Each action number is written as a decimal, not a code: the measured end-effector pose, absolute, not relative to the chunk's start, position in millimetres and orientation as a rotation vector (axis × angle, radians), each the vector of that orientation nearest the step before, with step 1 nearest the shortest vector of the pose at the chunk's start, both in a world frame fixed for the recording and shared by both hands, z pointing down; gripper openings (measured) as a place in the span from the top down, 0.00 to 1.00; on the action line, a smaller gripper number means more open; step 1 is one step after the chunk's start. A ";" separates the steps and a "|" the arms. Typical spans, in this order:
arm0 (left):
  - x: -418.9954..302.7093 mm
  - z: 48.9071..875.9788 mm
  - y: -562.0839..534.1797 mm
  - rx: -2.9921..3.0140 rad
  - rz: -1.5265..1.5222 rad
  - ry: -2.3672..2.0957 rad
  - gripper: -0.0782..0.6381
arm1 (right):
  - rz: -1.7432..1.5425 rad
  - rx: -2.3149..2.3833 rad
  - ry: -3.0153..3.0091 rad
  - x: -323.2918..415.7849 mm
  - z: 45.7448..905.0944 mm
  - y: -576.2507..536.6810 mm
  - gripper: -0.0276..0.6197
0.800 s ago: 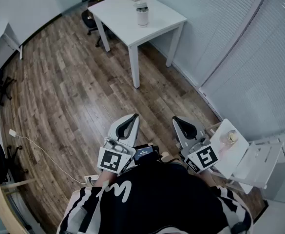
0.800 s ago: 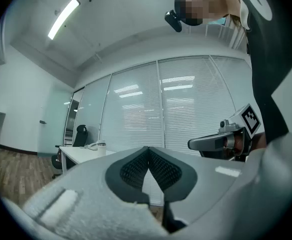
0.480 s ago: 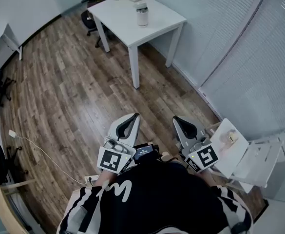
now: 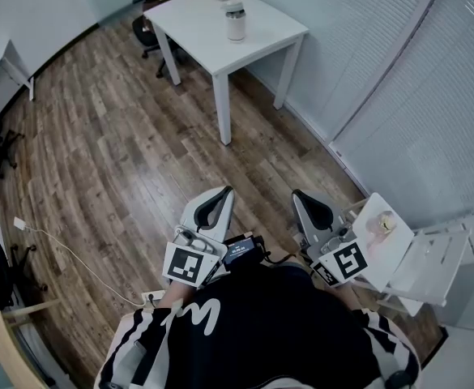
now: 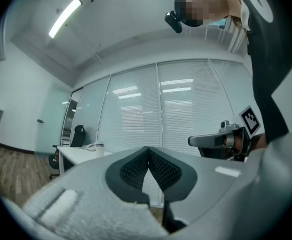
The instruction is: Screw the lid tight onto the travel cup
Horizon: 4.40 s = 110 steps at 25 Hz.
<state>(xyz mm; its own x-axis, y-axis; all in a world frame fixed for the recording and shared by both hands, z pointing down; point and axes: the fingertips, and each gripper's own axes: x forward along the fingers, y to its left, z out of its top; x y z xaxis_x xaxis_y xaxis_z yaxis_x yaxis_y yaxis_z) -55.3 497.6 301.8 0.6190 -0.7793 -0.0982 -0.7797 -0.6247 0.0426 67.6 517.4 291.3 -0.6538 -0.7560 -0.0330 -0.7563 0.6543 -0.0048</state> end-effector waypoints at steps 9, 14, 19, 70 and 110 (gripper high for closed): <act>-56.5 305.7 501.6 -2.845 0.166 1.340 0.89 | -0.026 -1.342 2.810 70.3 298.5 524.6 0.96; -63.4 302.5 497.3 -2.827 0.181 1.357 0.89 | 0.002 -1.314 2.833 60.9 296.1 517.8 0.96; -67.0 301.8 492.3 -2.809 0.192 1.378 0.89 | 0.018 -1.282 2.848 54.6 296.1 510.2 0.96; 1.7 292.5 221.1 -2.691 0.141 1.514 0.89 | -0.022 -1.120 2.888 126.4 296.8 219.8 0.96; -19.6 284.1 155.2 -2.622 0.191 1.585 0.89 | -0.053 -1.048 2.900 120.0 309.5 158.6 0.96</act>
